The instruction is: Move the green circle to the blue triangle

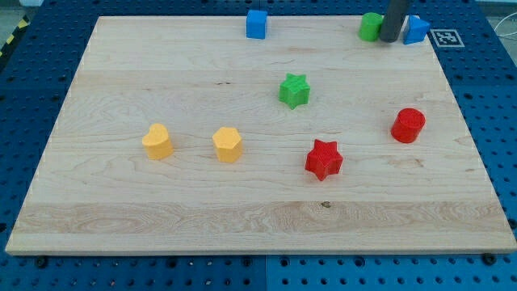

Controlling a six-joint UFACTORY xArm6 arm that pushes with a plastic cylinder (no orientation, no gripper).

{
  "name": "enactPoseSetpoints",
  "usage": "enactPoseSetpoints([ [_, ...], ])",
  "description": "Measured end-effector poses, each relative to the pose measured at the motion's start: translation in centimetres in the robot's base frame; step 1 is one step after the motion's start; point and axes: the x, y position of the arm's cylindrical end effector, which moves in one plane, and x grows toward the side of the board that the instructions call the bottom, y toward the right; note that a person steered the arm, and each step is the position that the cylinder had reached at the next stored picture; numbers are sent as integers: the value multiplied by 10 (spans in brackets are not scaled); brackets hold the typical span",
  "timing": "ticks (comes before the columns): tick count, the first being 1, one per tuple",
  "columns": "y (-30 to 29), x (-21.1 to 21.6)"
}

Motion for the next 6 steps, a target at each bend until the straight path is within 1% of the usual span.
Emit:
enactPoseSetpoints([
  [2, -5, 25],
  [4, -64, 24],
  [6, -69, -25],
])
